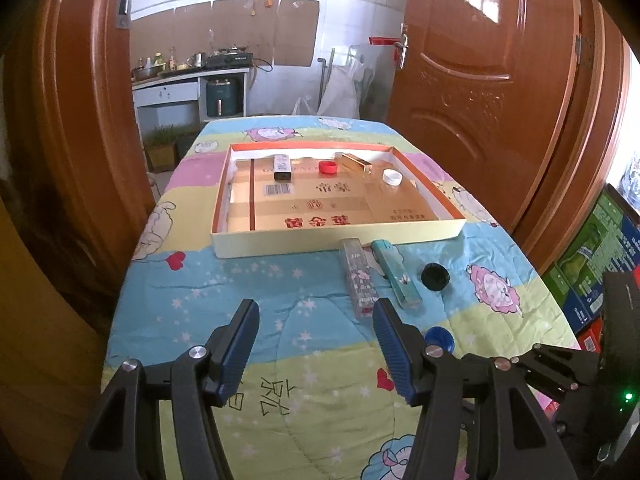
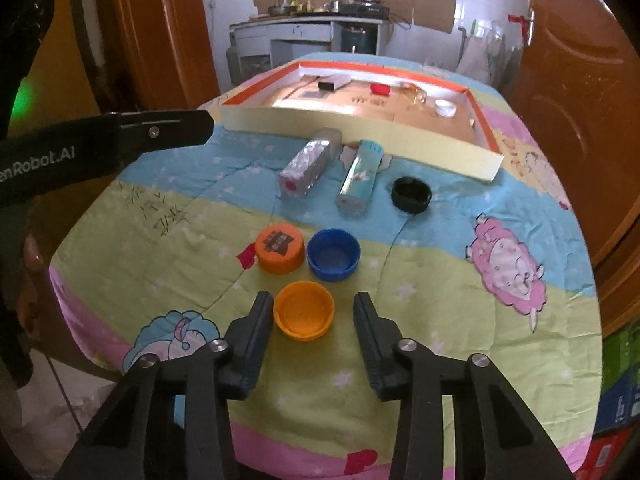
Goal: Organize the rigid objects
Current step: 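Grasp the plain orange cap with the right tool while the left tool grasps the labelled orange cap, then carry both orange caps into the tray with both tools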
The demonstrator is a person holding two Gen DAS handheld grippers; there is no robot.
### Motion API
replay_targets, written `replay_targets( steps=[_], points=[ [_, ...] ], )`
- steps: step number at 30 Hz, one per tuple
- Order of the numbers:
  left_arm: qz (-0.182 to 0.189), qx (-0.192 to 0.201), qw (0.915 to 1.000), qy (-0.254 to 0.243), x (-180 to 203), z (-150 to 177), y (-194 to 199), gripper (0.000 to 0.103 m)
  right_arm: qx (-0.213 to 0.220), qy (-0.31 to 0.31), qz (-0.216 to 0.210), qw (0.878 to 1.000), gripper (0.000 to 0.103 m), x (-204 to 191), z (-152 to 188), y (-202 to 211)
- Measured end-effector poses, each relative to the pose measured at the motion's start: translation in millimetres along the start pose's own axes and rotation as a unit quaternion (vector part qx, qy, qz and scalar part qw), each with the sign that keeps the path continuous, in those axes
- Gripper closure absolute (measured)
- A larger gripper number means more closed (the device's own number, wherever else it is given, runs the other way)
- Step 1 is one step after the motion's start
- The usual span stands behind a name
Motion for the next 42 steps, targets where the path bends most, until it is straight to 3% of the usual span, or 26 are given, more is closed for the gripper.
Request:
replay_targets(
  steps=[3, 9, 15, 19, 27, 32, 33, 42],
  points=[
    [0.001, -0.005, 1.0, -0.003, 2.4, 1.3, -4.5, 0.044, 0.002, 0.002, 0.002, 1.0, 0.073, -0.2, 0.7, -1.0],
    [0.023, -0.013, 0.9995, -0.017, 13.1, 5.2, -12.5, 0.044, 0.003, -0.004, -0.005, 1.0, 0.073, 4.2, 0.4, 1.0],
    [0.061, -0.032, 0.9932, -0.093, 47.7, 27.6, -16.4, 0.044, 0.013, -0.022, 0.005, 1.0, 0.073, 19.9, 2.6, 13.0],
    [0.058, -0.056, 0.9883, -0.129, 61.4, 44.8, -28.4, 0.044, 0.018, -0.041, 0.01, 0.999, 0.073, 31.9, 5.0, 18.1],
    [0.041, -0.076, 0.9873, -0.133, 61.6, 48.3, -54.3, 0.046, 0.021, -0.053, 0.016, 0.998, 0.073, 40.8, 7.4, 21.0],
    [0.054, -0.069, 0.9893, -0.117, 59.2, 46.7, -53.6, 0.065, 0.02, -0.061, 0.016, 0.998, 0.073, 45.7, 8.1, 20.3],
    [0.056, -0.068, 0.9896, -0.114, 58.7, 46.5, -52.9, 0.073, 0.02, -0.062, 0.016, 0.998, 0.073, 45.3, 8.3, 20.1],
    [0.06, -0.059, 0.992, -0.094, 55.0, 43.2, -41.2, 0.072, 0.024, -0.066, 0.009, 0.997, 0.073, 44.8, 5.0, 21.3]
  ],
)
Point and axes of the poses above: each gripper's, at about its wrist camera, not at the fingertips, and y roughly against the way its jaws point, x to its right, z to its underside, the point moved 5 cm from there along -y, roughly the way its jaws point, and after that the axes turned 2 degrees about x, right-handed, at the moved point
